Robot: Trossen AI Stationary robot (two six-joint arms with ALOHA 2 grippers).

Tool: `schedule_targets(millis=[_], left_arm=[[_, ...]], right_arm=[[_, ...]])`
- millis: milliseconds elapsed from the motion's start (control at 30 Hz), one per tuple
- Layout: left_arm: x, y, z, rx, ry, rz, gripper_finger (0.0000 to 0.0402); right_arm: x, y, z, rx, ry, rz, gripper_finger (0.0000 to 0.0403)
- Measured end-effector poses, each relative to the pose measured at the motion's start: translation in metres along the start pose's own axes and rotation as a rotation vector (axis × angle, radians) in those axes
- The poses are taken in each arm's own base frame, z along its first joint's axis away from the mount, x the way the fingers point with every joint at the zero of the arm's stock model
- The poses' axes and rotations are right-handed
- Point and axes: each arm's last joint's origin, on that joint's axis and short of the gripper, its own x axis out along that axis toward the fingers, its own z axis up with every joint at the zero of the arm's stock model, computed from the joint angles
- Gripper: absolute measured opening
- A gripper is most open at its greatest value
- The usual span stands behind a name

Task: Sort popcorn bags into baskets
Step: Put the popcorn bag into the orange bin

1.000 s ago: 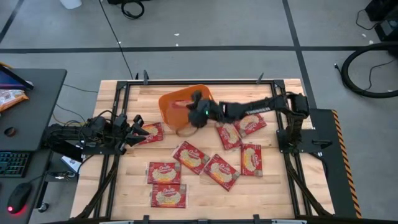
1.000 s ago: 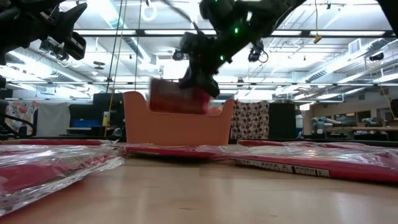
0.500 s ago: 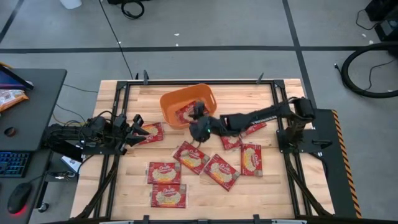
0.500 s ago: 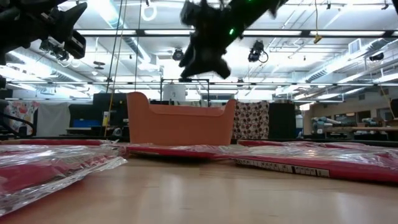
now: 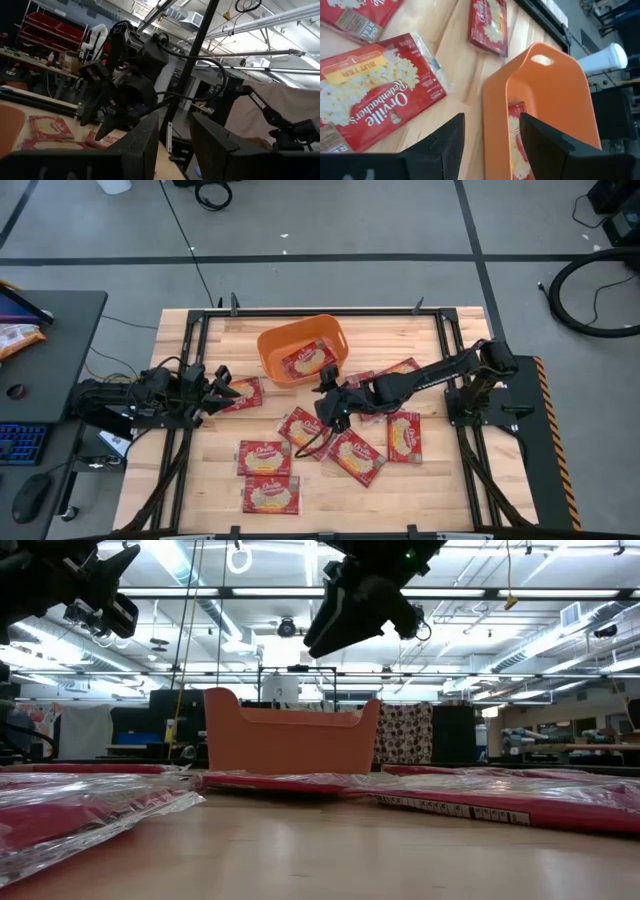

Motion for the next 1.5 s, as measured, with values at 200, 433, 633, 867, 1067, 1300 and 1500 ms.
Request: schedule_targets(millis=[200,433,633,867,1067,1300,1500], left_arm=[[0.0,0.0,0.0,0.14,0.0,0.002,0.0117],[0.0,0.0,0.0,0.37,0.004,0.003,0.0117],[0.0,0.0,0.0,0.301,0.001,0.002,0.0117],[0.0,0.0,0.0,0.176,0.0,0.001,0.0117],[0.0,0.0,0.0,0.183,-0.001,0.001,0.0117],[0.0,0.0,0.0,0.183,-0.001,0.002,0.0117],[0.0,0.0,0.0,0.184,0.0,0.002,0.0117]], right_arm=[[-0.011,0.022,-0.006,0.076,0.129,0.018,0.0193],[-0.023,0.035,-0.036,0.322,0.45,0.077,0.0193],[-0.027,0.044,-0.063,0.42,0.648,0.04,0.0193],[-0.017,0.052,-0.07,0.65,0.631,0.013,0.0194],[0.01,0.051,-0.063,0.756,0.506,-0.019,0.0208],[0.036,0.043,-0.086,0.788,0.632,-0.125,0.0215],[0.043,0.043,-0.093,0.805,0.679,-0.121,0.0208]])
